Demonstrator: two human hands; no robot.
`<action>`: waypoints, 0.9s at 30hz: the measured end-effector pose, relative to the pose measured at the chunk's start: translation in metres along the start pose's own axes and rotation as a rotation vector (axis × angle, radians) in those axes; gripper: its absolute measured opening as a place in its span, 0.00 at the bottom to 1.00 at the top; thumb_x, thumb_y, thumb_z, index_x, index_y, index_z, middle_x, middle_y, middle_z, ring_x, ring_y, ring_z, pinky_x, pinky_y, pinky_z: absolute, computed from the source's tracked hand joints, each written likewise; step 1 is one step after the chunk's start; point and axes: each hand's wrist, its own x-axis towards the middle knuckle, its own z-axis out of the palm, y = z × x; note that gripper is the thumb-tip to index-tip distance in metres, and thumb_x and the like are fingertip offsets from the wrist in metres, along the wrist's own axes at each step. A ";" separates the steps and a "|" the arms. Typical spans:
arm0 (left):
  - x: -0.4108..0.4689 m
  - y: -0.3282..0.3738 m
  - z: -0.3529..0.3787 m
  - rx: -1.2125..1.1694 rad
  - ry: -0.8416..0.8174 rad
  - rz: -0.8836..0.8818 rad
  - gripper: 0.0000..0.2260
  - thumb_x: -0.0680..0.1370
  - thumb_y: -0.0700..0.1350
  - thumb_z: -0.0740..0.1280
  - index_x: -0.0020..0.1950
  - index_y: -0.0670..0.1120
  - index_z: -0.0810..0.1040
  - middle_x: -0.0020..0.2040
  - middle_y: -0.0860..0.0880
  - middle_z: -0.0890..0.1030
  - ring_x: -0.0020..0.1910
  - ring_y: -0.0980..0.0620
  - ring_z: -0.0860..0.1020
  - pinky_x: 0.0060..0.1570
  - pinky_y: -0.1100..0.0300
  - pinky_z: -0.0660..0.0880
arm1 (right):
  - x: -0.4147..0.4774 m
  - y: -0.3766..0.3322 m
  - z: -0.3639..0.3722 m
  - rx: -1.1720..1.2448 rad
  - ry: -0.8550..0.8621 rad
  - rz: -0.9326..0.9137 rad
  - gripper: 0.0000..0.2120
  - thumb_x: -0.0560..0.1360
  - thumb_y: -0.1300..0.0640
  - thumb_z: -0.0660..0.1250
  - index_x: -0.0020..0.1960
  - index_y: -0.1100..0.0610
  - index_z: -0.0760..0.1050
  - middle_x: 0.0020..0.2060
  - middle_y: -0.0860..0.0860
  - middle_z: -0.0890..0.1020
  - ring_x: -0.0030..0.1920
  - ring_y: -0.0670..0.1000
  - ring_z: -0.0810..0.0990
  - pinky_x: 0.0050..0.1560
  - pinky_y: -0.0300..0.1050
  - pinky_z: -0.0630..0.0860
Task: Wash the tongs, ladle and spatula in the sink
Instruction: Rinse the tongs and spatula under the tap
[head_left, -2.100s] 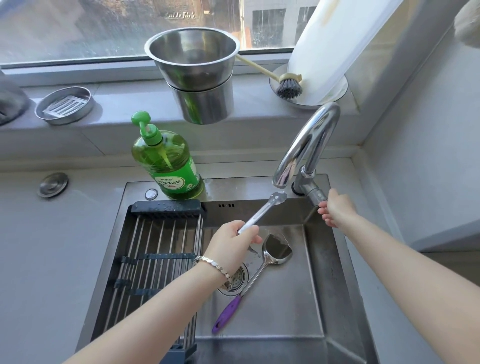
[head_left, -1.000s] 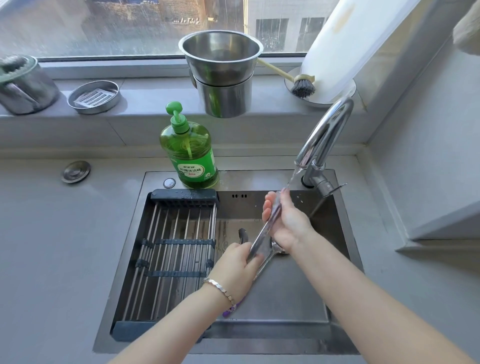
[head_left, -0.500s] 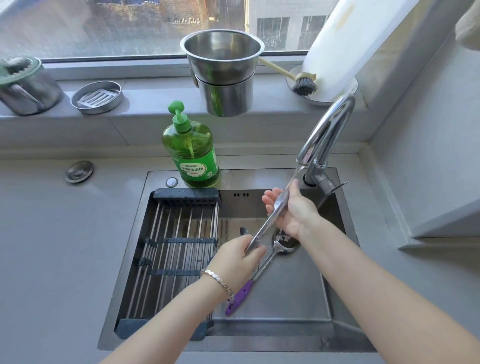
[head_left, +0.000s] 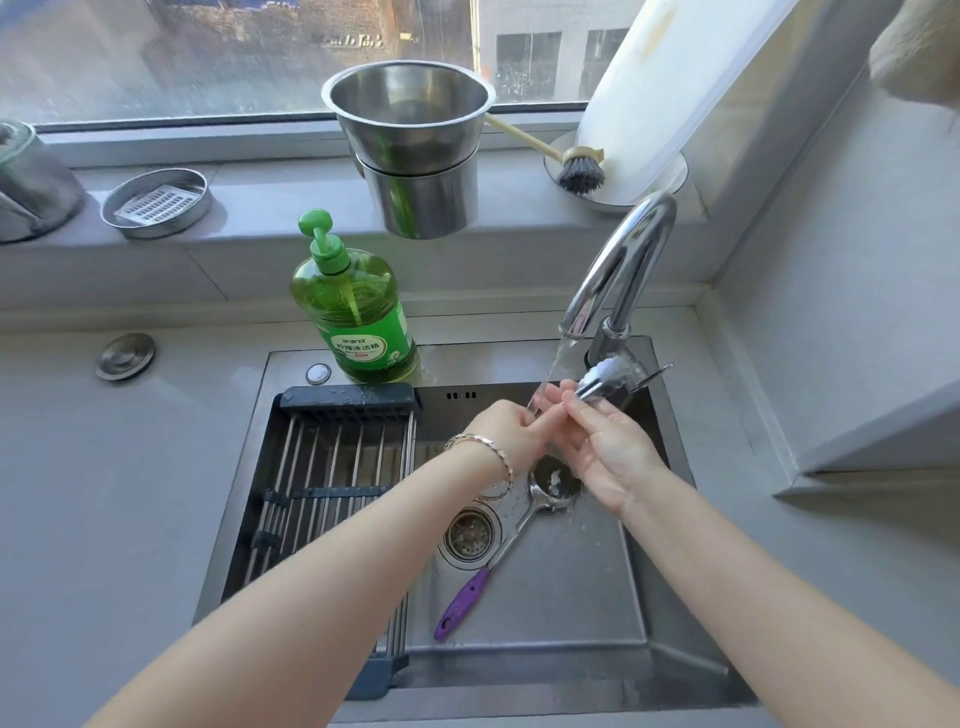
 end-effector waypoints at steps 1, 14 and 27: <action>0.003 0.005 0.001 0.089 0.004 0.005 0.26 0.76 0.64 0.57 0.26 0.47 0.68 0.24 0.50 0.70 0.23 0.51 0.68 0.32 0.61 0.68 | 0.001 -0.003 -0.001 0.012 0.010 -0.012 0.04 0.77 0.63 0.61 0.47 0.59 0.75 0.39 0.54 0.84 0.43 0.51 0.83 0.58 0.52 0.76; -0.020 -0.016 -0.032 -0.422 -0.283 0.138 0.09 0.81 0.40 0.57 0.45 0.42 0.75 0.26 0.53 0.78 0.22 0.61 0.74 0.25 0.69 0.75 | 0.004 -0.006 0.014 0.062 -0.063 0.019 0.05 0.77 0.62 0.61 0.46 0.62 0.74 0.34 0.53 0.85 0.35 0.48 0.85 0.39 0.43 0.82; -0.048 -0.048 -0.025 -0.288 -0.098 0.091 0.06 0.80 0.42 0.61 0.54 0.43 0.74 0.27 0.50 0.78 0.20 0.56 0.77 0.29 0.62 0.76 | -0.001 0.013 0.034 -0.023 0.093 0.001 0.08 0.81 0.62 0.54 0.48 0.62 0.70 0.42 0.59 0.80 0.40 0.54 0.83 0.38 0.44 0.82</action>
